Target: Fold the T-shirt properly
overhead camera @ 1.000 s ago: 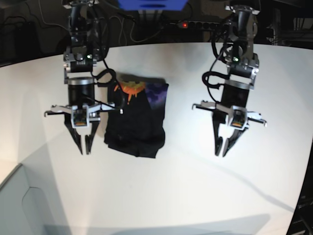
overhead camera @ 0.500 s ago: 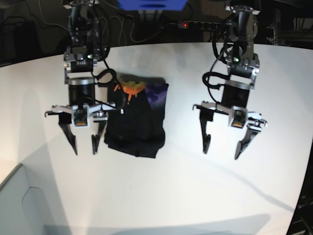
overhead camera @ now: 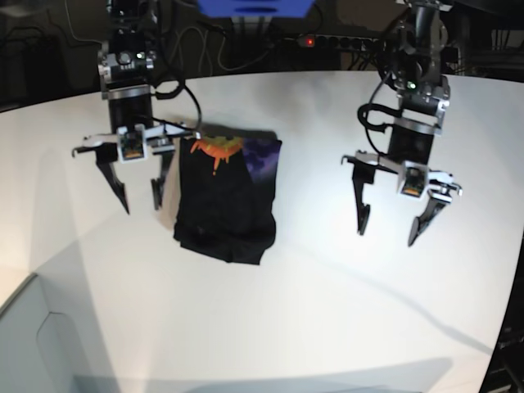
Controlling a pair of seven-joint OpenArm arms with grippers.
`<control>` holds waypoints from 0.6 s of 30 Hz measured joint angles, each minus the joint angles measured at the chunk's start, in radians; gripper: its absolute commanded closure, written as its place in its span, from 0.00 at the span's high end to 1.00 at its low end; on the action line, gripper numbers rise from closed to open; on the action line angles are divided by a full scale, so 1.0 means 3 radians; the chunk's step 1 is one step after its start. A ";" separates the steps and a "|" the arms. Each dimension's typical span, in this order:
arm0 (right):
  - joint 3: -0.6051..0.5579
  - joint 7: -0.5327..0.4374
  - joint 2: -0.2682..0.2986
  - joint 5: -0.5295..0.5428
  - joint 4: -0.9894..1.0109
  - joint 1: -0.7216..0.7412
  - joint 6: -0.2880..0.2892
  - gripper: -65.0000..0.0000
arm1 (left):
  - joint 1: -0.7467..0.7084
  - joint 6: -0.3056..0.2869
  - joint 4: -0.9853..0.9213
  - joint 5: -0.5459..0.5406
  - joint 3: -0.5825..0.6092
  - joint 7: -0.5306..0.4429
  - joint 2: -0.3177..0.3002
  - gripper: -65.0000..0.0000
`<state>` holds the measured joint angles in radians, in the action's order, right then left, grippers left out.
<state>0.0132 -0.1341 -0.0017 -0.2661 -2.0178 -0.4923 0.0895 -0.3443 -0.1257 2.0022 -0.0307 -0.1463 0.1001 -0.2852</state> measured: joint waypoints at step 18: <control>0.0837 -0.0168 0.0167 0.0652 -0.0008 -0.1038 0.0000 0.37 | -0.1333 -0.0019 0.0015 -0.0782 -0.0708 -0.0375 -0.0296 0.70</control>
<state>0.2642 -0.1844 0.0483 -0.0704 -2.0201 -0.8036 0.0895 -0.7441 -0.1314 2.0068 -0.2653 -0.3588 -0.0124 -0.3740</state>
